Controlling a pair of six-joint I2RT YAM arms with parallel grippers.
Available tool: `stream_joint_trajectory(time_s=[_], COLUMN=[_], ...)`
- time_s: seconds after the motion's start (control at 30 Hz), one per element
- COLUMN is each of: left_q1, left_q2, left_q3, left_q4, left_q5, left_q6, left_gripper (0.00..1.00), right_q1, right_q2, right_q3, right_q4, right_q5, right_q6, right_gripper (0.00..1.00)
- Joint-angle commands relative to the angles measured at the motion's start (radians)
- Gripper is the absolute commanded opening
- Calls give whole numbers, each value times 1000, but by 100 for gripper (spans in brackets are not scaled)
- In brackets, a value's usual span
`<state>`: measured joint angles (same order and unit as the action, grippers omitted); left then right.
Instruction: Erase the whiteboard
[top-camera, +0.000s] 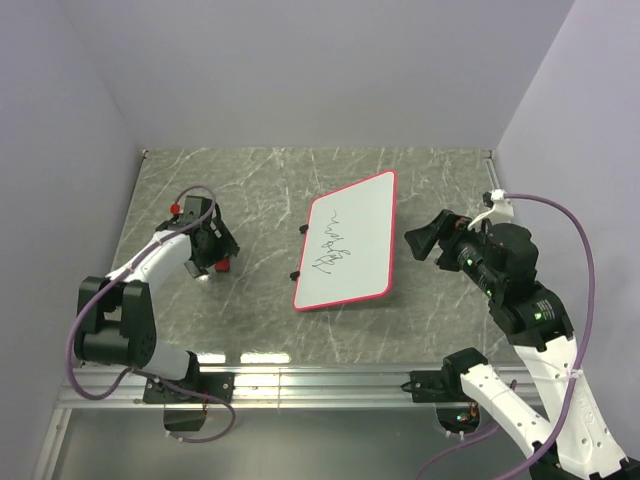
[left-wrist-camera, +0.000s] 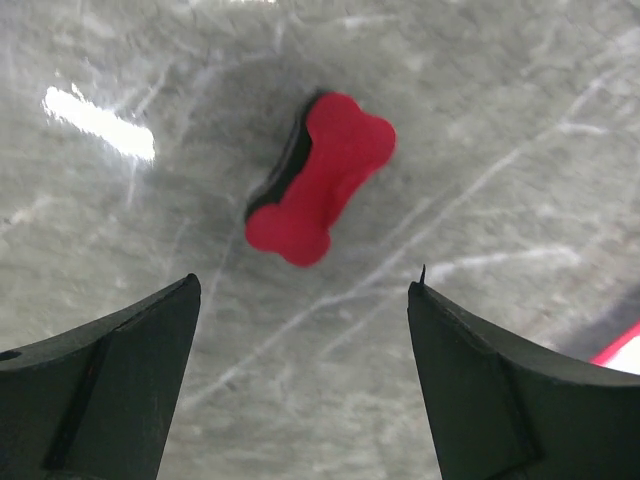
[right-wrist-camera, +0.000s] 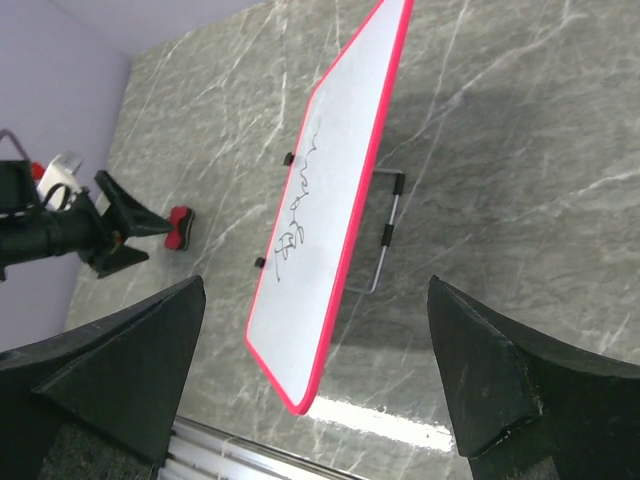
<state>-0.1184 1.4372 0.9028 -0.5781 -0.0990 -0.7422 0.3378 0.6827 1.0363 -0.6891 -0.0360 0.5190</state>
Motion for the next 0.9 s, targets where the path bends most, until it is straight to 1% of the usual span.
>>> stream_joint_trajectory(time_s=[0.0,0.17,0.23,0.27,0.4,0.43,0.47,0.5,0.6,0.67,0.7,0.73,0.83,0.87], left_q1=[0,2,2,2,2,2,2,2,2,2,2,2,2,2], left_q2=[51,126,150,170,209,230,241,246,244,243,244,246,227,215], left_q3=[27,67,71,68,62,67,71,68,47,39,35,36,41,51], left_q4=[53,87,113,127,175,173,172,172,188,190,190,187,176,170], left_q5=[-59,-70,-64,-61,-45,-42,-41,-39,-34,-36,-33,-27,-8,19], left_q6=[72,151,170,178,190,190,190,187,185,181,181,182,178,176], left_gripper=[89,89,85,80,73,70,61,56,45,31,21,1,0,0], right_q1=[3,4,3,3,4,3,3,3,4,3,4,4,4,4], right_q2=[-15,-40,-46,-49,-57,-57,-58,-58,-49,-35,-29,-12,50,72], right_q3=[-5,-4,-7,-12,-31,-36,-42,-44,-44,-42,-42,-42,-19,-7], right_q4=[16,-24,-30,-33,-35,-32,-32,-30,-23,-10,14,34,109,120], right_q5=[-35,-4,1,2,-5,-7,-7,-4,-2,-14,-53,-86,-217,-229], right_q6=[7,-4,-1,4,19,21,21,22,12,-2,-8,-16,-54,-56], right_gripper=[98,98,98,98,98,98,98,98,98,98,98,98,98,98])
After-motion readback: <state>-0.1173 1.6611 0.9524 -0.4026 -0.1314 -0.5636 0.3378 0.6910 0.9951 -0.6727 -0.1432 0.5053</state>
